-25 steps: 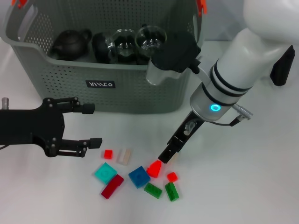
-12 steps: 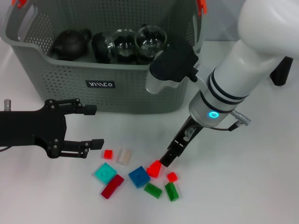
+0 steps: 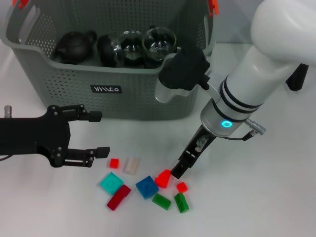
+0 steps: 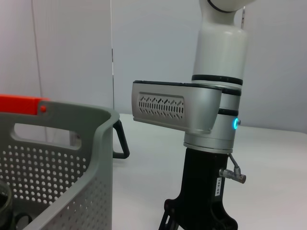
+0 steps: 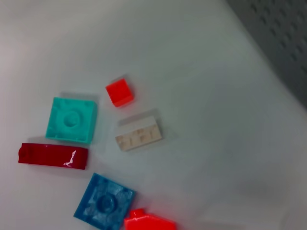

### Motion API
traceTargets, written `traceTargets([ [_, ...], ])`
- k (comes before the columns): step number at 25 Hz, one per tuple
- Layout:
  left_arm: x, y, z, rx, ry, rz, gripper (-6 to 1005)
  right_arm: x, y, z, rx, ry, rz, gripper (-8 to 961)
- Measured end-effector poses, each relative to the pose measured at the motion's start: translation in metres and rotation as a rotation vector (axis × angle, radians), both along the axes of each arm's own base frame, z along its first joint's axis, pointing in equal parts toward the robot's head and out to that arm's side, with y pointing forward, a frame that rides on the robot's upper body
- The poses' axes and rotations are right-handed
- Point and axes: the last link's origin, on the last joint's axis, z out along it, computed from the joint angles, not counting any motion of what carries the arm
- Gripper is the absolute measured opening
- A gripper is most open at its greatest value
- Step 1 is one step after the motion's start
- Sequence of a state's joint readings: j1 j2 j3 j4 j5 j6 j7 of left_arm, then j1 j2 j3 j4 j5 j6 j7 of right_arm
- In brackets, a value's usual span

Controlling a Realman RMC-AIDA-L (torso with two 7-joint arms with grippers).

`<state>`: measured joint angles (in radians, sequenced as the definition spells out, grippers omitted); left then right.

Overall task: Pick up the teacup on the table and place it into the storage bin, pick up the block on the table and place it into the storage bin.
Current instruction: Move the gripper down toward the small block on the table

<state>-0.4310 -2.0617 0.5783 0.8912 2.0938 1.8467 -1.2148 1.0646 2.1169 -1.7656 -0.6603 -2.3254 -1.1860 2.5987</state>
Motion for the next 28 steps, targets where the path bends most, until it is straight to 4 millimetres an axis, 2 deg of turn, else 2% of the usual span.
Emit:
traceTargets([
  [9,-0.0005,0.0002,-0.0014,0.001,-0.002,0.006,829,-0.0003,-0.0018,-0.0016,-0.008,-0.008,0.012,825],
  [20,-0.0009,0.0008,-0.0017,0.002,-0.003,0.008,829,-0.0019,-0.0051,-0.0043,-0.025,-0.004,0.02,666],
  [28,-0.001,0.0009,-0.0019,0.003,-0.002,0.007,829,-0.0002,-0.0054,-0.0048,-0.028,-0.011,0.025,670],
])
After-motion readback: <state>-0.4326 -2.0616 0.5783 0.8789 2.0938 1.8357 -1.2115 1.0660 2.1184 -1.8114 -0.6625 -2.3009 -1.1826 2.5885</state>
